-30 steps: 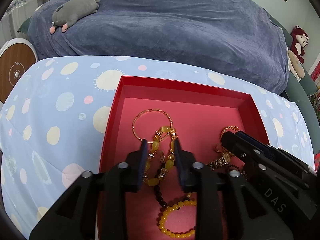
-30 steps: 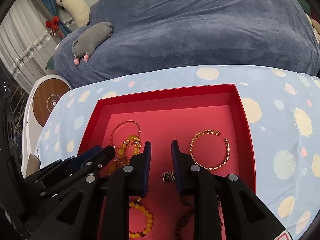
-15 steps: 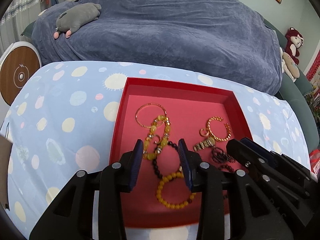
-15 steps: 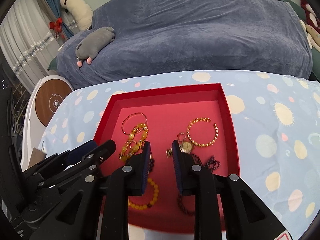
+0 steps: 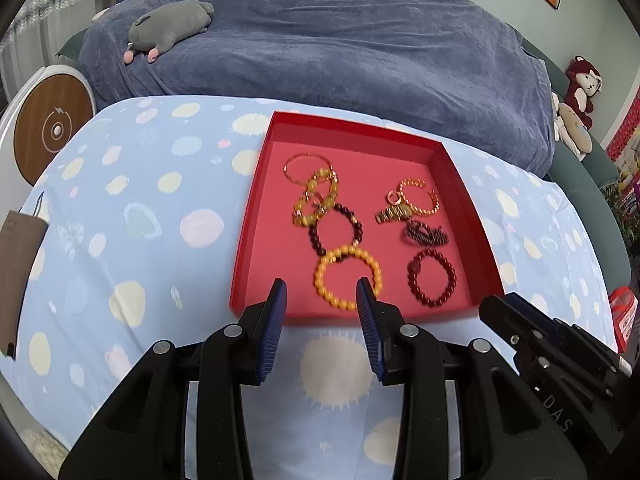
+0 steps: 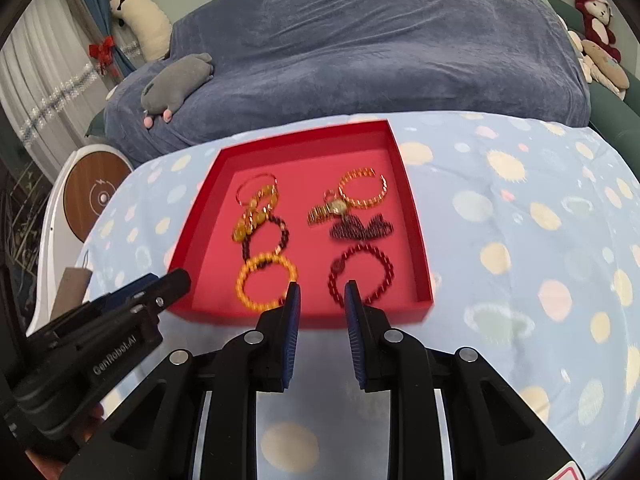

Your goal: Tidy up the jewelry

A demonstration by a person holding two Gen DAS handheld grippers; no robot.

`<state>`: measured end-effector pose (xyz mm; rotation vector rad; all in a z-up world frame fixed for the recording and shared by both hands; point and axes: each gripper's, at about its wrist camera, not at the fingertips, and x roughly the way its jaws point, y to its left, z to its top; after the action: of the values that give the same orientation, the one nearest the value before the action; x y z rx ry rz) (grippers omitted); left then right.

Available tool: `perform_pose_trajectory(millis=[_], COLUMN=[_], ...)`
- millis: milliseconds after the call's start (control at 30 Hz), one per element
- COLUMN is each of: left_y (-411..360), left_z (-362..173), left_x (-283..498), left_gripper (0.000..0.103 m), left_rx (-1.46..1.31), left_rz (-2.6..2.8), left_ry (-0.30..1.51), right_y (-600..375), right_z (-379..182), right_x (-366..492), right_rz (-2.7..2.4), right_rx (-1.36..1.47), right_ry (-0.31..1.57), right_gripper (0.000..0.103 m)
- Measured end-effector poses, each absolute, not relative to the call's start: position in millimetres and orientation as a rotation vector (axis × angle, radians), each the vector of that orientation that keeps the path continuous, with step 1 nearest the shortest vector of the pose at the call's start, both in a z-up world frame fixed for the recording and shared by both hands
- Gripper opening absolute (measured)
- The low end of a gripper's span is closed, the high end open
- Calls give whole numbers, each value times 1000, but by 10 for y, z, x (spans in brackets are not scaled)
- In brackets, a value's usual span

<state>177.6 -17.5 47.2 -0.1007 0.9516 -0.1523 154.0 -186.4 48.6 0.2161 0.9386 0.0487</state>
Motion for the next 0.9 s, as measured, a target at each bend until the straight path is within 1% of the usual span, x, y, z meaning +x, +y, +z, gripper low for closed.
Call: perform_pose_trajectory(millis=[33, 67, 233, 400, 467, 667, 900], left_y=[-181, -184, -198, -219, -217, -223, -212], left_z=[464, 456, 402, 394, 390, 395, 368], left_x=[1723, 1686, 1463, 1336, 1298, 1211, 1151], left_gripper=[34, 34, 34, 34, 34, 34, 35], left_rx=[-99, -98, -94, -80, -79, -71, -66], left_rz=[-153, -153, -152, -151, -149, -143, -128], left_ry=[952, 954, 964, 961, 958, 953, 957], right_y=[-1871, -1874, -1866, -1825, -1821, -1824, -1844], right_z=[468, 448, 384, 376, 367, 351, 393], right_x=[1480, 1408, 1194, 1044, 999, 917, 886], right_rz=[46, 46, 37, 30, 35, 35, 24], right_rx=[215, 215, 205, 164, 167, 170, 161], right_ry=[941, 942, 953, 948, 949, 955, 936], right_gripper=[34, 38, 43, 52, 58, 66, 71])
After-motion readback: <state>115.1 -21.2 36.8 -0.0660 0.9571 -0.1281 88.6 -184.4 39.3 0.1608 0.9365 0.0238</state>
